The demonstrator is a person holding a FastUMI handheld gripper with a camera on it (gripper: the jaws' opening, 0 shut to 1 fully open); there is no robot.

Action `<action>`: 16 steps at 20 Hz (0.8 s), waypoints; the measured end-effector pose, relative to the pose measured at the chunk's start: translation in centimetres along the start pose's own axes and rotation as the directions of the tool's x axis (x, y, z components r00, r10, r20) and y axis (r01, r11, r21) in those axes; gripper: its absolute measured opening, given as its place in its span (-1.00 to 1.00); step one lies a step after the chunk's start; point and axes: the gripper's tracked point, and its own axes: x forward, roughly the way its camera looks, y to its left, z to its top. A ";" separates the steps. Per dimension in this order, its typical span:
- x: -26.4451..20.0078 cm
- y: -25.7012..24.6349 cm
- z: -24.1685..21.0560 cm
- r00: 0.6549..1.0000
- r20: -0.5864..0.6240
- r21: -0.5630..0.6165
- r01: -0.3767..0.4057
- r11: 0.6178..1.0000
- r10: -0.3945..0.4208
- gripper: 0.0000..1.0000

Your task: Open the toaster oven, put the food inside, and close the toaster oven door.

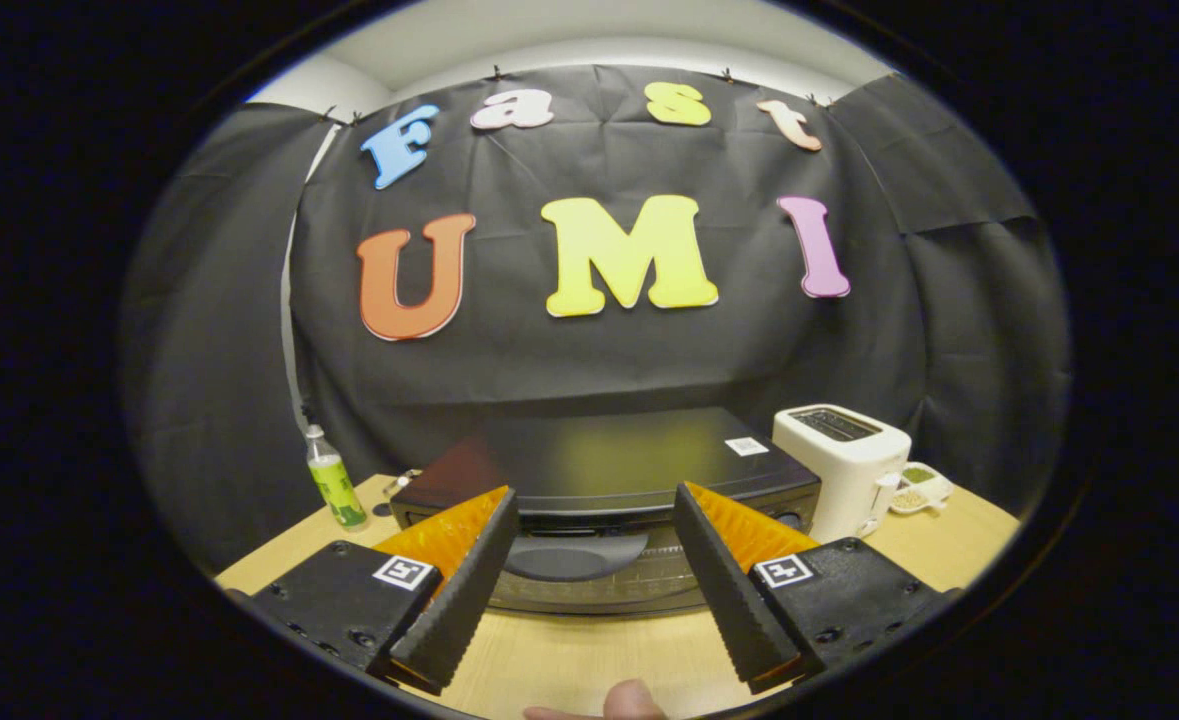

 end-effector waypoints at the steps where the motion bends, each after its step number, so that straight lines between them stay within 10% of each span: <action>1: 0.5 -0.1 -0.4 1.000 -0.004 -0.006 0.007 1.000 -0.007 1.00; 10: 3.1 0.4 -2.5 0.999 -0.040 -0.096 0.010 0.995 -0.013 1.00; 16: 1.6 0.3 -4.2 0.989 -0.114 0.089 -0.082 0.993 0.092 1.00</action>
